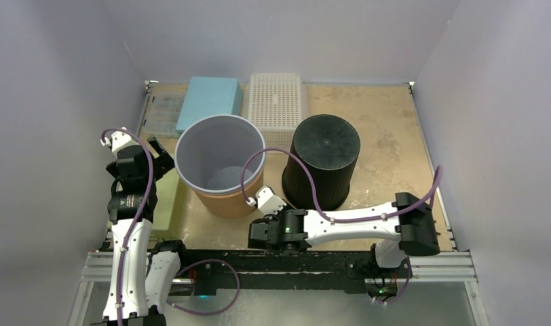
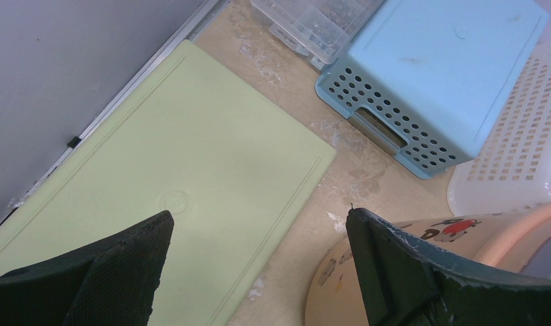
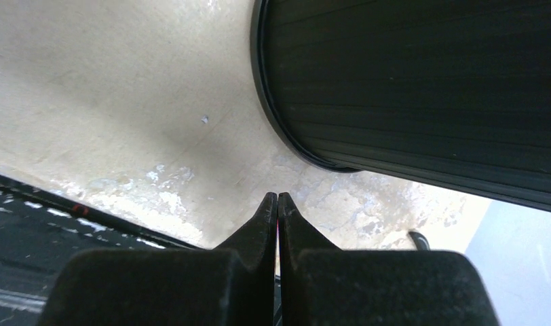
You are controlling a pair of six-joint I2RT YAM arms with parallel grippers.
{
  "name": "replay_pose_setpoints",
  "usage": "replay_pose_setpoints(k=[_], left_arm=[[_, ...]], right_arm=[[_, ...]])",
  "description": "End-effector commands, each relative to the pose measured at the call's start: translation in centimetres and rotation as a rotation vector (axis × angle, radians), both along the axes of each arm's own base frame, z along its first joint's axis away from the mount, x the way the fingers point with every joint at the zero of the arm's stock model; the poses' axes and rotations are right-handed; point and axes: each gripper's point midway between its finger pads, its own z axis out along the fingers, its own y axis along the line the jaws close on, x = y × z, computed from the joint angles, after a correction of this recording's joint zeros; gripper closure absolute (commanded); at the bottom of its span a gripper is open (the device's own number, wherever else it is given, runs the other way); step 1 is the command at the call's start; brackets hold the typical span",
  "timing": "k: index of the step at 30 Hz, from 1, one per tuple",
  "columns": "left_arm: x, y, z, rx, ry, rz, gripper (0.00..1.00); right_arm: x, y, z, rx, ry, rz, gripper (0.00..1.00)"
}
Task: Turn the large container upside down
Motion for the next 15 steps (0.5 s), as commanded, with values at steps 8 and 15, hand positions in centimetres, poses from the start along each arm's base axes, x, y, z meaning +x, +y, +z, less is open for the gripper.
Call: replay_pose_setpoints(k=[8,15], left_arm=[[0.4,0.0,0.6,-0.001,-0.029,0.000,0.02],[0.5,0.1,0.4,-0.003,-0.026,-0.001,0.02]], right_arm=[[-0.5,0.5,2.0,0.189,0.025,-0.008,0.99],[-1.8,3.3,5.4,0.447,0.095,0.104,0.56]])
